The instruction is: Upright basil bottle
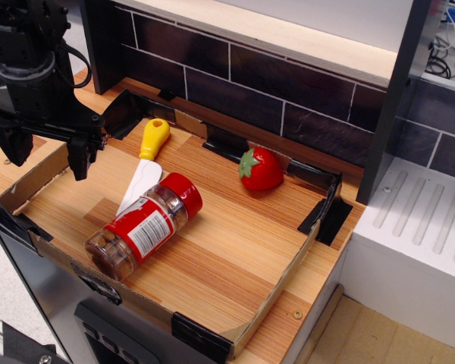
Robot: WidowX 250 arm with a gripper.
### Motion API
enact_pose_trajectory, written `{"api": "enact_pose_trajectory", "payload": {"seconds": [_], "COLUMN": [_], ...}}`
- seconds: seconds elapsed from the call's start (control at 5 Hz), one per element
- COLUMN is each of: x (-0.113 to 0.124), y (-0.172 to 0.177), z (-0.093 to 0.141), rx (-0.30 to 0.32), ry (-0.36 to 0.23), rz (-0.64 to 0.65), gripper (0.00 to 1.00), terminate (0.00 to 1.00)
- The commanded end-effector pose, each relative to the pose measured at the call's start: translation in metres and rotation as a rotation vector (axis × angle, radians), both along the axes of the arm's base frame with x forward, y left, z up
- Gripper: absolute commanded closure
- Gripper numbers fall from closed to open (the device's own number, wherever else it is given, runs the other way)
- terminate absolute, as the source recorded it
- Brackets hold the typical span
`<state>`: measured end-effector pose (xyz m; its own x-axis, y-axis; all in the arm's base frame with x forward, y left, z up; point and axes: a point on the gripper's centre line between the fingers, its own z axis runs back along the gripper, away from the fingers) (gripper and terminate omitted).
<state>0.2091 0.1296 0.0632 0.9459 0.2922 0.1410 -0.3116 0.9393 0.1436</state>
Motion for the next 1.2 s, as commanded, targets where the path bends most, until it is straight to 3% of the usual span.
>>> {"api": "enact_pose_trajectory", "payload": {"seconds": [0.0, 0.2, 0.6, 1.0], "x": [0.000, 0.006, 0.036, 0.066], "y": [0.000, -0.014, -0.055, -0.091], "z": [0.000, 0.018, 0.051, 0.026], "rx": [0.000, -0.008, -0.091, -0.034], "ry": [0.000, -0.032, -0.033, -0.018], "rz": [0.000, -0.047, -0.082, -0.279], "gripper": [0.00, 0.00, 0.00, 0.00], "terminate": [0.00, 0.00, 0.00, 0.00]}}
